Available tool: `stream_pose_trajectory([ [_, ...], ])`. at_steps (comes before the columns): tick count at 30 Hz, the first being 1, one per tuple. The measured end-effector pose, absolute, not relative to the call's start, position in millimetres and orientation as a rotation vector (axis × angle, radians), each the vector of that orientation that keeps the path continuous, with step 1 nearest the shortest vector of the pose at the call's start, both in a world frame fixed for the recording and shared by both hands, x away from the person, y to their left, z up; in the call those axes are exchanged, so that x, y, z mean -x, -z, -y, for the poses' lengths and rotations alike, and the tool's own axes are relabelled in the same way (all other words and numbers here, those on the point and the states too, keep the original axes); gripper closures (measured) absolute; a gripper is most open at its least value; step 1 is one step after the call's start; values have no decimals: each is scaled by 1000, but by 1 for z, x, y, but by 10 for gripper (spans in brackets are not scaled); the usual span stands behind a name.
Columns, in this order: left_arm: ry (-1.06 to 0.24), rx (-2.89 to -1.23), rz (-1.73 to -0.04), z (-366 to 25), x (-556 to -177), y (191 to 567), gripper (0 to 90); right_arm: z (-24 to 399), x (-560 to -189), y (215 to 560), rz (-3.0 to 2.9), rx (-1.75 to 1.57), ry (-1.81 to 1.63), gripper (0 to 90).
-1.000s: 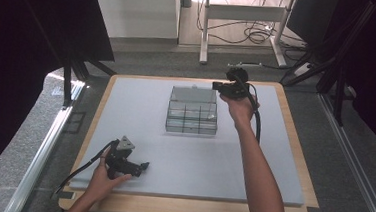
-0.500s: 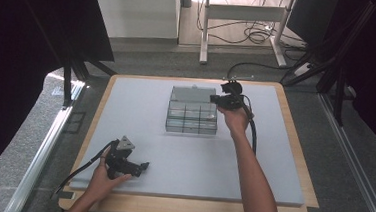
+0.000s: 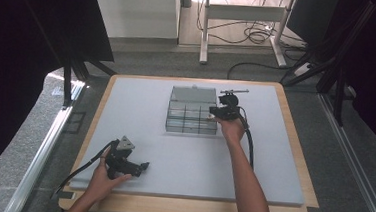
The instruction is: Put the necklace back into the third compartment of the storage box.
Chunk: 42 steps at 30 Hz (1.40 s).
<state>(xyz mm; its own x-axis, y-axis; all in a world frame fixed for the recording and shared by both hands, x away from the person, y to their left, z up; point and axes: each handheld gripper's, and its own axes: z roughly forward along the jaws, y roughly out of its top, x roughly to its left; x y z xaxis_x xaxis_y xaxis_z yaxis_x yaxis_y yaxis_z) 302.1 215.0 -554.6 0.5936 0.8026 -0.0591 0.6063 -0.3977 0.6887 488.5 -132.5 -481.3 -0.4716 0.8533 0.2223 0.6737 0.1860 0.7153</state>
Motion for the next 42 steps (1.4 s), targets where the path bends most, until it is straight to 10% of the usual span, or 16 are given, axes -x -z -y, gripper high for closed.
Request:
stream_pose_trajectory([
  [19,-371,-2140,-1111,-215,-302,555,0,158,-431,467,-2372,-1224,-1126,459],
  [42,-373,-2139,-1109,-215,-302,555,0,225,-336,494,-2410,-1175,-1110,322],
])
